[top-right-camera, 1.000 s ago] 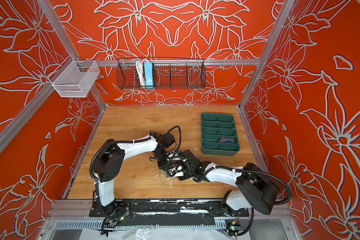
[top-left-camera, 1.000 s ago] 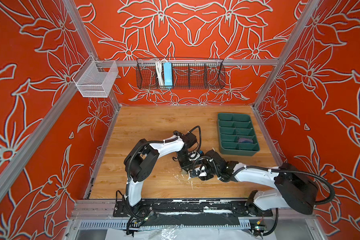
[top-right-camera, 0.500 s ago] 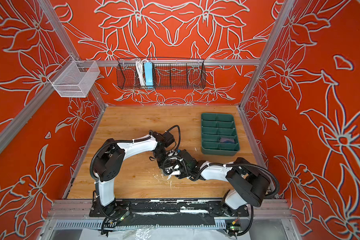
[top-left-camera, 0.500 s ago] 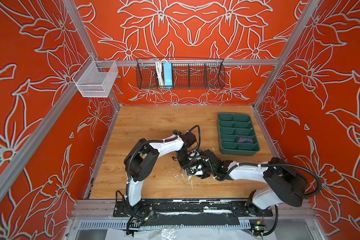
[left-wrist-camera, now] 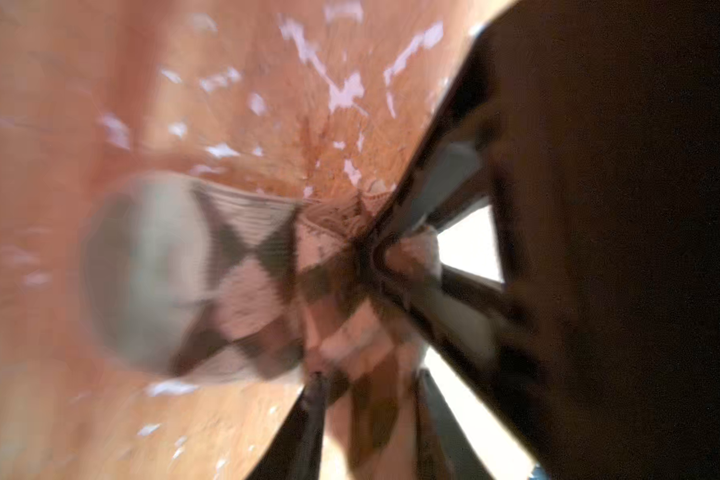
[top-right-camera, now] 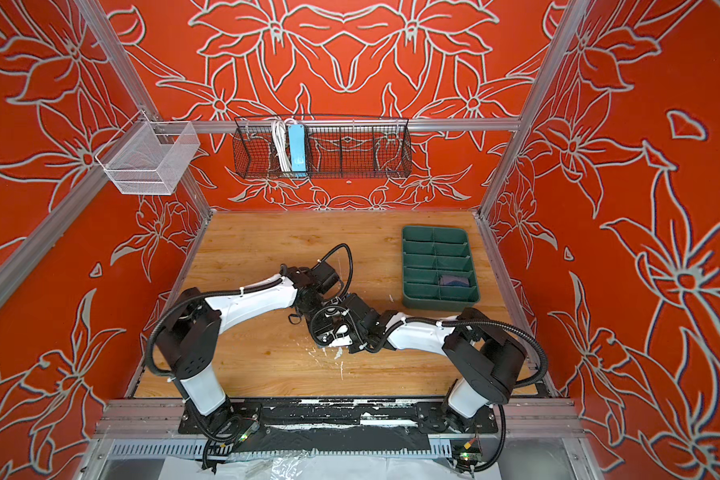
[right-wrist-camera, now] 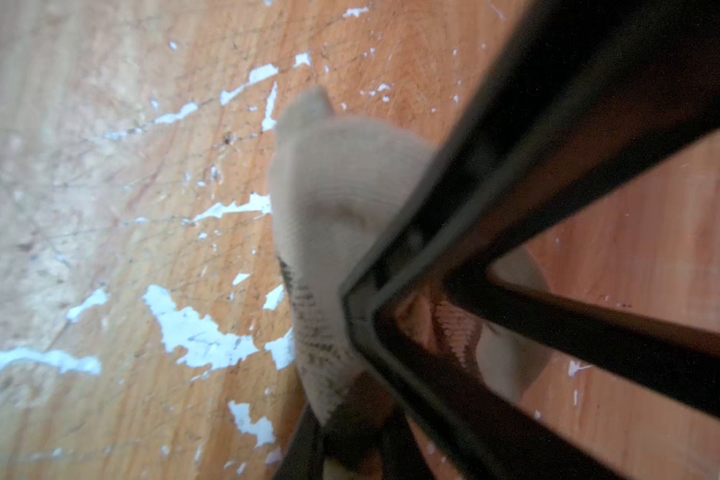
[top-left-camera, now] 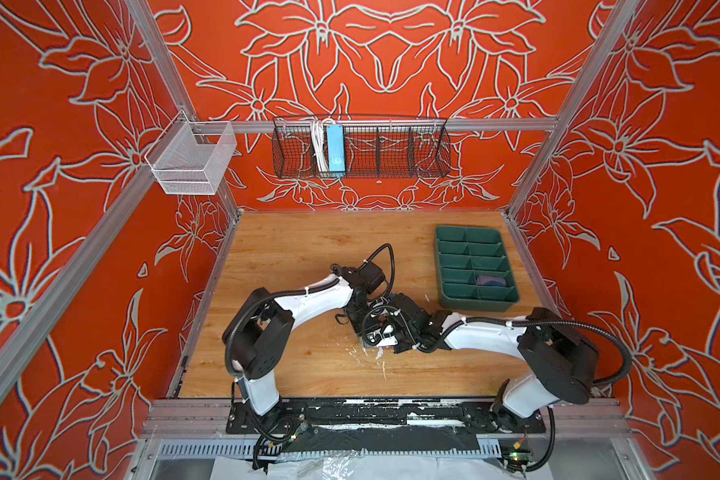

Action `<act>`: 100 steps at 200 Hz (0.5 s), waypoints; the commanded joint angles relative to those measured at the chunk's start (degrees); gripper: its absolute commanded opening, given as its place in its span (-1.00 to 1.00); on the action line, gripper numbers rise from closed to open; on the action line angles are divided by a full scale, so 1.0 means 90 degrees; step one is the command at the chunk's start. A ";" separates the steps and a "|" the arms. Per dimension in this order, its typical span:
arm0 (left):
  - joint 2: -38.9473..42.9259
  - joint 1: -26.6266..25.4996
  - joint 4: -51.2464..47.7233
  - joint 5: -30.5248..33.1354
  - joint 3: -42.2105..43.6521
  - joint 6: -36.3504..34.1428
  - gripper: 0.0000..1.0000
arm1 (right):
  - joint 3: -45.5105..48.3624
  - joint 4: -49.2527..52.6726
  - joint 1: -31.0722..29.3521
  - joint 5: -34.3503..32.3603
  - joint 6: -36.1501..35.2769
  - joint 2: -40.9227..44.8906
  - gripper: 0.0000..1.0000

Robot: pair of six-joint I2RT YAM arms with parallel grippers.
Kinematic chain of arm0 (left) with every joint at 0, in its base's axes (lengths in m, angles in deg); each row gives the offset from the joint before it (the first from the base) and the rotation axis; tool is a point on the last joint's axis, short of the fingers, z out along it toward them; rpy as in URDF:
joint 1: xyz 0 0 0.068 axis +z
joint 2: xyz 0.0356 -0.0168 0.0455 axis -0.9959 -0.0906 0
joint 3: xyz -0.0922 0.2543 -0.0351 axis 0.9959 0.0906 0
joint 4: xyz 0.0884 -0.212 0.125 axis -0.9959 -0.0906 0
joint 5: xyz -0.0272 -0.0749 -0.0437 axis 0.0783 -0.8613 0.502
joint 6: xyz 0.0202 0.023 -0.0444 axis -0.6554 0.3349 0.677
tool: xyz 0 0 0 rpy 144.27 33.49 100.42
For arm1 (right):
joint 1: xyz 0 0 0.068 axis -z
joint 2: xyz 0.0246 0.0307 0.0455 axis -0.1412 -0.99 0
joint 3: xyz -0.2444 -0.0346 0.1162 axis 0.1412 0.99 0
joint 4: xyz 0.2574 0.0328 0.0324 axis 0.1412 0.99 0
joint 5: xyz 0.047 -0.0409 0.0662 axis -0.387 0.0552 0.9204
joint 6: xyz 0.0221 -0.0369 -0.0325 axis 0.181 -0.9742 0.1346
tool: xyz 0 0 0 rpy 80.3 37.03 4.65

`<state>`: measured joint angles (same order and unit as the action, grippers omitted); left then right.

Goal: Roll the socks
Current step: 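Roll the sock end further with the right gripper while the left gripper lifts away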

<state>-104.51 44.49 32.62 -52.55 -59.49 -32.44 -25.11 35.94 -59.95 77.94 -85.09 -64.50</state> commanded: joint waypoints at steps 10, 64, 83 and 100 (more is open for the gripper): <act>0.1221 -0.0091 0.1024 0.1322 0.0745 0.0208 -0.03 | -0.0328 0.1850 0.0014 0.0648 -0.0026 -0.0194 -0.93; 0.3518 -0.0066 0.2855 0.3971 0.1994 -0.0064 0.05 | -0.1744 0.4138 0.0383 0.1993 0.0348 -0.0909 -0.90; 0.4350 -0.0062 0.3115 0.4161 0.2144 -0.0495 0.05 | -0.2401 0.4971 0.0611 0.2539 0.0634 -0.1480 -0.92; 0.5123 -0.0062 0.3279 0.4273 0.2210 -0.0949 0.10 | -0.2769 0.5418 0.0827 0.2900 0.0731 -0.1938 -0.93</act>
<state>-66.24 44.27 55.52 -19.09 -40.39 -34.23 -46.53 70.10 -54.73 95.26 -81.68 -76.59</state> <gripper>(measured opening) 0.535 0.172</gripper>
